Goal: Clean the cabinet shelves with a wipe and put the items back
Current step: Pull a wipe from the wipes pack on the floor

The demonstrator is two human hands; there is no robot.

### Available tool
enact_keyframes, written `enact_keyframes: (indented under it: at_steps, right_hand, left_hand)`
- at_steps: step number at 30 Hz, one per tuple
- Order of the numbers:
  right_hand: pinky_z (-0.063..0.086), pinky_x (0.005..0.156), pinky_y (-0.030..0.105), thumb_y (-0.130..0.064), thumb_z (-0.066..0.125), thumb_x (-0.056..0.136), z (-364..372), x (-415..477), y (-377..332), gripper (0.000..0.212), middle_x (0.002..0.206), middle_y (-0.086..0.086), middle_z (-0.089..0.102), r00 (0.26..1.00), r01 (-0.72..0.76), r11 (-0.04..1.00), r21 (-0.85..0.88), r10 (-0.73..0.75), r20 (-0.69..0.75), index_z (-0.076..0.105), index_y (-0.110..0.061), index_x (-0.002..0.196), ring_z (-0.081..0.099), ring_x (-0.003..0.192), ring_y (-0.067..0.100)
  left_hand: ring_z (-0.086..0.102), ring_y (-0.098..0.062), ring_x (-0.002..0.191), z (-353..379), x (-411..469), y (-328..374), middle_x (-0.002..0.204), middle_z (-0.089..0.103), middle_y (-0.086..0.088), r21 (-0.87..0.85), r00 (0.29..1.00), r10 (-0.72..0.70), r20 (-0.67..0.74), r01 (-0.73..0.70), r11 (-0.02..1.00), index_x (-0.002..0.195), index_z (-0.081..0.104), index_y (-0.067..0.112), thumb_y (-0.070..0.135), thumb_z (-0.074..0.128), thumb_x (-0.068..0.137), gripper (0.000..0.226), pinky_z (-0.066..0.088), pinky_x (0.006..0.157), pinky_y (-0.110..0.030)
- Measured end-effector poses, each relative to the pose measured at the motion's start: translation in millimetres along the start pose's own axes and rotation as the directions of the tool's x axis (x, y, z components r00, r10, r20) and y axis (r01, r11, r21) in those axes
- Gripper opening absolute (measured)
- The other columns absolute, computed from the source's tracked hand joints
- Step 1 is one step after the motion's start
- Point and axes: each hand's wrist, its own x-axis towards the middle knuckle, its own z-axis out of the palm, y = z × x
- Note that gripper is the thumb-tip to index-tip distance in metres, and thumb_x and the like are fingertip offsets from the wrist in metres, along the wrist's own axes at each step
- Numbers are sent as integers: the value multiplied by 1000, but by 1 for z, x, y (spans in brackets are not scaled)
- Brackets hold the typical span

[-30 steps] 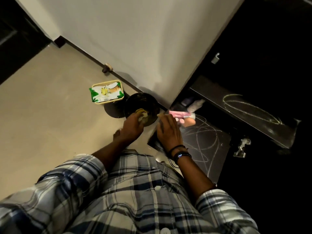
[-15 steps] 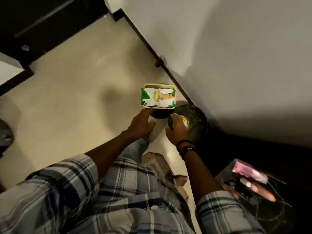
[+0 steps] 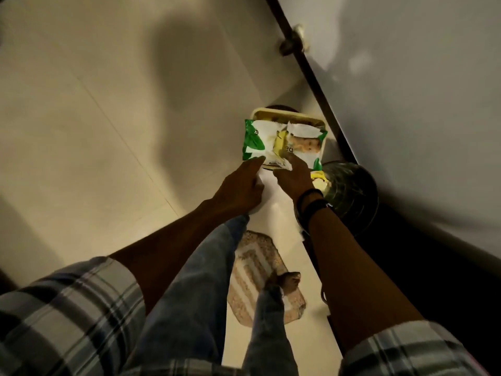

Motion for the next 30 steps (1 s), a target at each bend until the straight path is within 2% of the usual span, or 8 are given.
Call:
enact_keyframes:
  at_steps: [2, 10, 12, 16, 19, 22, 25, 30]
  right_hand:
    - [43, 103, 51, 3, 57, 83, 6, 23, 1, 42, 134, 19, 53, 998, -50, 994, 95, 52, -18, 56, -3, 125, 50, 122, 36]
    - [45, 102, 51, 7, 54, 82, 25, 74, 15, 40, 129, 19, 58, 991, -113, 980, 161, 123, -52, 61, -1, 120, 54, 120, 35]
    - [48, 99, 47, 2, 59, 83, 22, 70, 17, 28, 121, 18, 63, 980, -99, 974, 205, 131, -149, 67, -1, 110, 57, 115, 32]
    - [44, 85, 12, 2, 61, 84, 7, 51, 16, 24, 116, 16, 65, 964, -40, 966, 257, 105, -245, 67, 2, 108, 55, 108, 16]
    - [43, 90, 19, 4, 62, 82, 1, 49, 16, 24, 113, 16, 67, 966, -4, 970, 245, 67, -250, 69, 1, 105, 59, 111, 21]
    - [50, 89, 26, -1, 68, 81, 3, 49, 19, 21, 106, 18, 70, 968, 5, 956, 292, 69, -242, 70, 3, 102, 63, 95, 19]
    - [54, 76, 21, 1, 70, 79, 8, 51, 21, 20, 93, 14, 71, 974, 46, 931, 362, 39, -223, 70, 6, 99, 62, 78, 13]
    - [56, 75, 23, 8, 68, 78, 13, 64, 21, 29, 83, 6, 65, 977, 42, 830, 556, 82, -197, 61, 7, 105, 62, 77, 15]
  left_hand:
    - [38, -26, 133, 7, 22, -10, 151, 31, -7, -8, 1000, 12, 12, -12, 1000, 146, 24, 16, 18, 51, 94, 59, 32, 107, -31]
    - [34, -30, 136, 26, 71, -33, 152, 28, -13, 47, 994, 56, 94, -61, 997, 144, 28, 9, 1, 56, 87, 64, 33, 109, -37]
    - [33, -29, 137, 28, 72, -35, 153, 26, -10, 68, 992, 31, 124, -40, 997, 145, 28, 12, 4, 55, 88, 63, 31, 109, -36]
    - [35, -30, 135, 29, 67, -36, 155, 23, -7, 108, 987, 11, 161, -28, 994, 146, 25, 15, 9, 54, 91, 63, 32, 109, -36]
    - [34, -34, 135, 26, 67, -35, 156, 17, -11, 170, 985, 40, 170, -69, 983, 147, 20, 12, 8, 56, 90, 68, 37, 106, -41]
    - [48, -39, 120, 35, 69, -38, 156, 15, -12, 298, 972, 169, 165, -212, 931, 148, 17, 16, 10, 62, 84, 79, 53, 84, -47]
    - [48, -39, 116, 42, 70, -40, 156, 16, -10, 409, 969, 225, 101, -247, 879, 147, 22, 16, 9, 62, 79, 79, 54, 73, -45]
    - [41, -42, 125, 36, 81, -35, 147, 33, -20, 415, 962, 241, -128, -168, 894, 141, 35, 5, 14, 57, 88, 58, 50, 87, -53]
